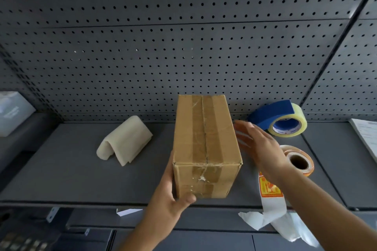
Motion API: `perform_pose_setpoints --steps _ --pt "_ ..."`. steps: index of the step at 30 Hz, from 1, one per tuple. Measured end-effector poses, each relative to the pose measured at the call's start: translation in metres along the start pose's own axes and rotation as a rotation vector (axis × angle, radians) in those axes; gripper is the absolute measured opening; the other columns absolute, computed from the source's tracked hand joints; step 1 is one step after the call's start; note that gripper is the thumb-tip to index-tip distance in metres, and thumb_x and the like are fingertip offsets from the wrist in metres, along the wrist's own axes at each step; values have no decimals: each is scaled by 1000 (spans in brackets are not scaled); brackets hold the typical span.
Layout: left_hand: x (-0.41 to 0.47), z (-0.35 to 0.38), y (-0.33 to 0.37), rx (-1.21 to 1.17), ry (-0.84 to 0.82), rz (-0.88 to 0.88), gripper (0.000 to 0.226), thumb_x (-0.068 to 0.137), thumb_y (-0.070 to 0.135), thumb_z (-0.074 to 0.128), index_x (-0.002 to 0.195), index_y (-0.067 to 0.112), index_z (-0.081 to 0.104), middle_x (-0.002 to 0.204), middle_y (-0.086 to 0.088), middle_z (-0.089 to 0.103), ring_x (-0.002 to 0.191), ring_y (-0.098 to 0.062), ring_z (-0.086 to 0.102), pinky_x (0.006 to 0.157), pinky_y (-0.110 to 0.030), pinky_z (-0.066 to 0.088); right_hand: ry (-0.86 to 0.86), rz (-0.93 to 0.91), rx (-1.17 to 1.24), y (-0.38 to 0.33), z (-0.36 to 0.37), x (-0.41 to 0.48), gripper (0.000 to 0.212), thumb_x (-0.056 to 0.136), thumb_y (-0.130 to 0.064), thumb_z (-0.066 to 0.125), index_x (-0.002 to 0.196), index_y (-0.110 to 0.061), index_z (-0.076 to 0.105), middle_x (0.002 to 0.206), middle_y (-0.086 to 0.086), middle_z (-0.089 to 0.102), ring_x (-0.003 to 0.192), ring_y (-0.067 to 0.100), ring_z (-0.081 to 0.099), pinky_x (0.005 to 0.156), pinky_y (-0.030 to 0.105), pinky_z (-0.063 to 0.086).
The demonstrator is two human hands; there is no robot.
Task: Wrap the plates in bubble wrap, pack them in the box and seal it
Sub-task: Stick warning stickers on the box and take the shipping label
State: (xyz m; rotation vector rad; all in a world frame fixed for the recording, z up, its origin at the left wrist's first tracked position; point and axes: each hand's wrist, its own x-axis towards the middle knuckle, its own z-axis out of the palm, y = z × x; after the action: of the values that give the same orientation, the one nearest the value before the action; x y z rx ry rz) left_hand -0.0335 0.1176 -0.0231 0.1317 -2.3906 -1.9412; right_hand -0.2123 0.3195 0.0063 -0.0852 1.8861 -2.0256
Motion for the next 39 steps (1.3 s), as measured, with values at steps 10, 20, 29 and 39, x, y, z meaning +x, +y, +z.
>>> perform_pose_setpoints --steps 10,20,29,39 --pt "9 -10 -15 -3 168 -85 120 66 65 86 161 35 18 145 20 57 134 -3 54 113 -42 46 25 57 -66 -51 57 51 45 99 -57 48 98 -19 73 78 -2 78 86 20 72 87 37 56" --pt "25 -50 -30 36 371 -35 82 85 43 75 156 39 35 149 30 49 138 10 43 116 -27 36 82 -59 53 -18 0 12 39 106 -42 42 112 -21 74 115 3 75 114 19 68 113 44 41" --pt "66 -64 -32 90 436 -120 54 95 58 52 142 32 57 136 10 66 132 -8 56 115 -47 43 37 -149 -18 1 -9 -63 32 107 -26 41 127 -25 65 124 -5 72 119 12 65 106 38 44" --pt "26 -38 -27 -13 200 39 86 93 71 49 163 32 17 159 23 39 148 0 34 118 -22 32 -191 -180 -314 17 -24 -39 73 94 -23 62 156 -31 25 141 -13 58 129 2 54 97 21 52"
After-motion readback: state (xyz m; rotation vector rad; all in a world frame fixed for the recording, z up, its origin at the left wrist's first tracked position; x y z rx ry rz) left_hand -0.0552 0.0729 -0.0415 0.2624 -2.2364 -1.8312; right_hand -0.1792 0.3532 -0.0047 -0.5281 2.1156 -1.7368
